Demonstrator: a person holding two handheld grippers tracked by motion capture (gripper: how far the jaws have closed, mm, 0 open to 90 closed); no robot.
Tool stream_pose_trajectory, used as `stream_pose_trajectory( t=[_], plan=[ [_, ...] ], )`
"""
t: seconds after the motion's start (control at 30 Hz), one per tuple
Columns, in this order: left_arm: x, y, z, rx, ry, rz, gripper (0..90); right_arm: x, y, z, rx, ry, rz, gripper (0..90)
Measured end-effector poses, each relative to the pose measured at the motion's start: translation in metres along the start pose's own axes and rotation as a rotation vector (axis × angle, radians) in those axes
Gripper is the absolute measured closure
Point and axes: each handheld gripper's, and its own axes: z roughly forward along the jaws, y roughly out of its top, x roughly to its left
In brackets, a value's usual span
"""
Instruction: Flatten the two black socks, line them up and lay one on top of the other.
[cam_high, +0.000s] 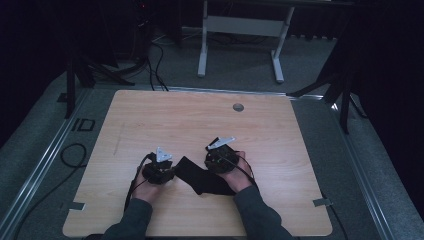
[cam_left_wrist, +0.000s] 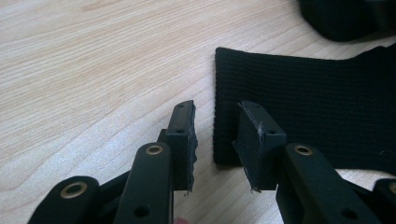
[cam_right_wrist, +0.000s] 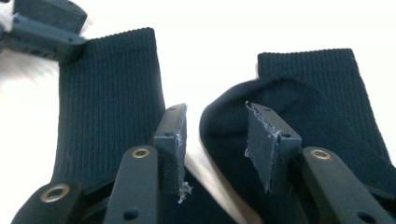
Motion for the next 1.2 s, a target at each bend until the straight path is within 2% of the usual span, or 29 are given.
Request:
stream_pose_trajectory(
  t=[0.13, 0.23, 0.33, 0.37, 0.43, 0.5, 0.57, 0.7, 0.77, 0.93, 1.2],
  plan=[
    [0.0, 0.0, 0.0, 0.0, 0.001, -0.001, 67.4, 0.002, 0.008, 0.009, 0.001, -0.003, 0.027, 55.3],
    [-0.001, 0.0, 0.0, 0.002, 0.0, -0.001, 67.1, 0.0, 0.013, 0.02, 0.041, -0.046, 0.055, 54.7],
    [-0.001, 0.0, 0.0, 0.003, 0.001, 0.001, 67.1, -0.001, 0.014, 0.027, 0.075, -0.058, 0.077, 56.2],
    [-0.001, 0.0, 0.0, 0.003, 0.001, 0.001, 67.0, -0.001, 0.015, 0.03, 0.09, -0.088, 0.076, 61.7],
    [-0.001, 0.0, 0.0, 0.003, 0.001, 0.002, 66.9, -0.001, 0.016, 0.03, 0.1, -0.104, 0.078, 67.4],
    [-0.002, 0.0, 0.0, 0.001, 0.001, 0.001, 66.8, -0.002, 0.017, 0.03, 0.116, -0.116, 0.083, 78.7],
    [-0.002, 0.0, 0.0, 0.002, 0.001, 0.004, 66.7, -0.006, 0.017, 0.029, 0.119, -0.098, 0.107, 83.4],
    [-0.002, 0.0, 0.0, 0.002, 0.001, 0.003, 66.7, -0.01, 0.016, 0.028, 0.117, -0.058, 0.151, 84.7],
    [-0.002, 0.0, 0.0, 0.002, 0.0, 0.003, 66.7, -0.01, 0.016, 0.028, 0.119, -0.05, 0.152, 84.9],
    [-0.002, 0.0, 0.0, 0.001, 0.0, 0.003, 66.7, -0.01, 0.015, 0.025, 0.109, 0.006, 0.155, 85.2],
    [-0.003, 0.0, 0.0, -0.001, 0.002, 0.007, 65.8, -0.005, 0.015, 0.011, 0.069, 0.019, 0.118, 85.1]
  ],
)
